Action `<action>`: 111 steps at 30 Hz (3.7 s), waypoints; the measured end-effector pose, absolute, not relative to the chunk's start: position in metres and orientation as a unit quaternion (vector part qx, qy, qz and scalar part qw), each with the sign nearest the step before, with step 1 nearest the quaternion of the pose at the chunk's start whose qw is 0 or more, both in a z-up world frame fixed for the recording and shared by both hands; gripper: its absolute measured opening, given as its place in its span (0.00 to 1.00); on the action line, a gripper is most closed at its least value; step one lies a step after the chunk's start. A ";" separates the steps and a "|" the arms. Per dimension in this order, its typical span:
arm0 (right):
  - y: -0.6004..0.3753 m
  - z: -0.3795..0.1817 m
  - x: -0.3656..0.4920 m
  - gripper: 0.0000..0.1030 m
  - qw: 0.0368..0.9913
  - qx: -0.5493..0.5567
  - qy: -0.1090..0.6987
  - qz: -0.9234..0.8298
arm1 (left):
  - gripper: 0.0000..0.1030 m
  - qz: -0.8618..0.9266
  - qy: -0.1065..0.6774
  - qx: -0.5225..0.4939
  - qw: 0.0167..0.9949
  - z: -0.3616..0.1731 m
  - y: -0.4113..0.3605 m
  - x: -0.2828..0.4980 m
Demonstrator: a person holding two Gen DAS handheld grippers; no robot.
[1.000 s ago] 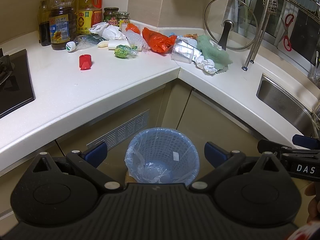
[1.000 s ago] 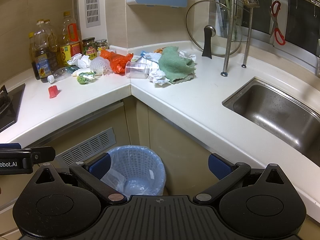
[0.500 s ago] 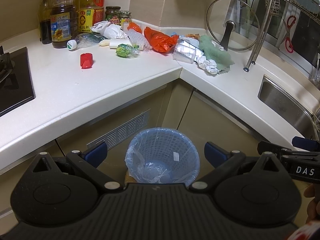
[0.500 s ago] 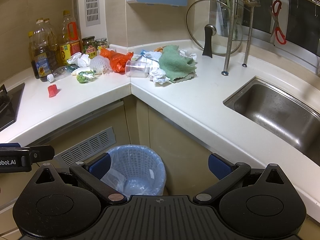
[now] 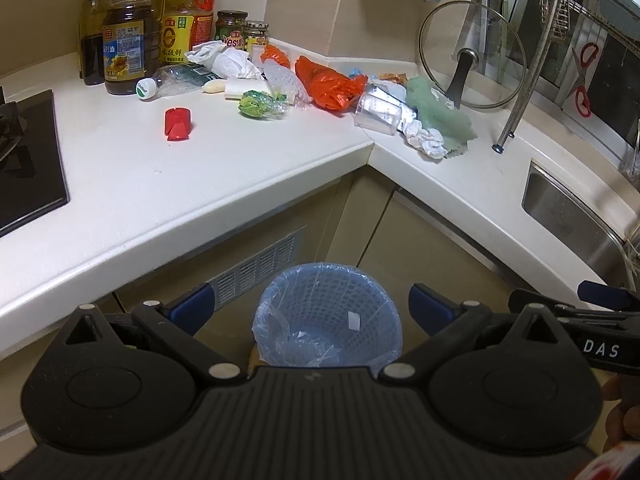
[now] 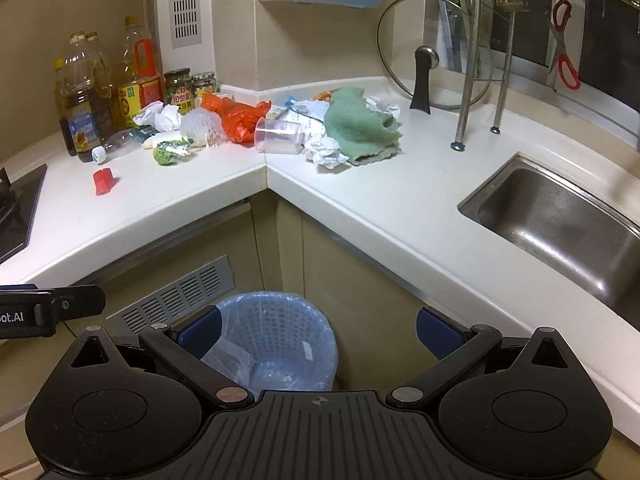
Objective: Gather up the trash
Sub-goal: 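Grasp the red bottle cap with the left tool while the right tool grasps white tissue, then carry cap and tissue over the wastebasket and open both tools to drop them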
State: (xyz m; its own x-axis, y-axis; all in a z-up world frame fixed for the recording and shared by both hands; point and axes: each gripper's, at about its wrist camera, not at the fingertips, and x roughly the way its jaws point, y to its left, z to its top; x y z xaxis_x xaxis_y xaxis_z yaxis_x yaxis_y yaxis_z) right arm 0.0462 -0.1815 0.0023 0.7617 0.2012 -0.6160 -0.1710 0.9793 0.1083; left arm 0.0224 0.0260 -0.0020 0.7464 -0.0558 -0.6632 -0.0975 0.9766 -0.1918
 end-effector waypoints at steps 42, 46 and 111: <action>-0.178 -0.029 0.348 0.32 0.906 -0.068 0.303 0.287 | 0.99 0.247 0.298 -0.108 0.915 0.004 0.087 0.193; -0.177 -0.023 0.343 0.24 0.909 -0.073 0.297 0.283 | 0.99 0.258 0.298 -0.092 0.914 0.000 0.104 0.202; -0.106 -0.227 0.273 0.24 0.743 -0.197 0.494 0.407 | 0.28 0.101 0.536 -0.151 0.824 -0.197 -0.005 0.195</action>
